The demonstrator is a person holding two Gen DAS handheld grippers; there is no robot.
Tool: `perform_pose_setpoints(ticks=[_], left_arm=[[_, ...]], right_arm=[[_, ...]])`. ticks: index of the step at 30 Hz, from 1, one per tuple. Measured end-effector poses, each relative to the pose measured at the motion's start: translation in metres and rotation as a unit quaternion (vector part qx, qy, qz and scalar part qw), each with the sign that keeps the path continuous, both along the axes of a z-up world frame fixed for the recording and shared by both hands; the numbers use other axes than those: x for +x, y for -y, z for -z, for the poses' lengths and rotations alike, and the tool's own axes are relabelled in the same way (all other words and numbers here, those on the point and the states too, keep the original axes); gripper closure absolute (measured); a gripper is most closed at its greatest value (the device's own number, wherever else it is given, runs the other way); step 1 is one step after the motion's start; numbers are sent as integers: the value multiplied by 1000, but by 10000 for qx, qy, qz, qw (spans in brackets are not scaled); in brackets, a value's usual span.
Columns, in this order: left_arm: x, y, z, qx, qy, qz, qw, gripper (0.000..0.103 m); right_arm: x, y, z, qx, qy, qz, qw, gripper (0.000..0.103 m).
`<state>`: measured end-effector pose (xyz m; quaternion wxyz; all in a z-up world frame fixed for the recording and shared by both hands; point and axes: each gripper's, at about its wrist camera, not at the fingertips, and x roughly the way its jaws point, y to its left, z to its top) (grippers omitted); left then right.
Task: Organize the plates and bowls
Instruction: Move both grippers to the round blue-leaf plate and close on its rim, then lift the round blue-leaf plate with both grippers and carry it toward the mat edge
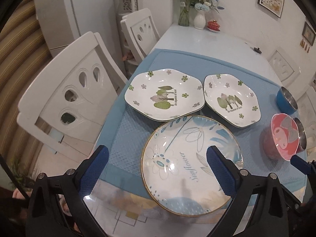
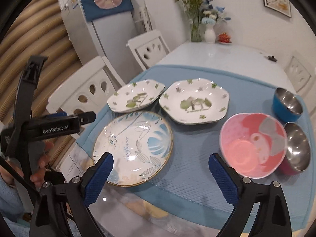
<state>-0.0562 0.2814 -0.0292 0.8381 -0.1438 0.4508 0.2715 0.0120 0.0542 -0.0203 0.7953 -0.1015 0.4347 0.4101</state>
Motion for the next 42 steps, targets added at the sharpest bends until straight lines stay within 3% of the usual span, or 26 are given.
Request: perform_pose_setpoints(ticks=[3, 5, 7, 10, 13, 16, 18, 20, 22, 31, 35, 37, 42], left_arm=[[5, -15, 11, -139, -24, 205, 9997, 4], [9, -22, 21, -216, -63, 339, 9992, 10], [13, -29, 32, -202, -181, 467, 9985, 15], [17, -41, 53, -220, -453, 740, 9960, 19], [12, -56, 74, -764, -496, 848, 9922, 24], [11, -60, 87, -957, -509, 955, 9895, 39], [14, -62, 98, -1191, -629, 1066, 9851, 55], [14, -64, 101, -1421, -552, 1077, 9824, 58], [14, -65, 101, -1457, -488, 1093, 9821, 59], [17, -65, 102, -1685, -359, 1338, 9759, 59], [21, -57, 104, -1886, -255, 1478, 9705, 36], [23, -49, 105, -1694, -296, 1571, 9725, 36], [23, -42, 105, -1439, -354, 1732, 9737, 36]], right_arm=[[8, -16, 23, -369, -172, 181, 9990, 7], [19, -26, 50, -719, -591, 348, 9950, 31], [29, -29, 74, -861, -1087, 561, 9887, 44], [34, -32, 91, -650, -1488, 692, 9843, 45], [33, -39, 98, -565, -1653, 746, 9818, 45], [27, -46, 102, -535, -1654, 793, 9816, 45], [27, -48, 107, -509, -1708, 873, 9801, 45], [26, -50, 112, -592, -1737, 978, 9781, 59], [24, -53, 114, -697, -1622, 1038, 9788, 61], [25, -62, 120, -311, -1638, 958, 9813, 63], [27, -60, 124, -30, -1788, 967, 9791, 63], [29, -56, 126, 171, -1867, 1046, 9767, 62], [29, -48, 128, 729, -2048, 1047, 9705, 40]])
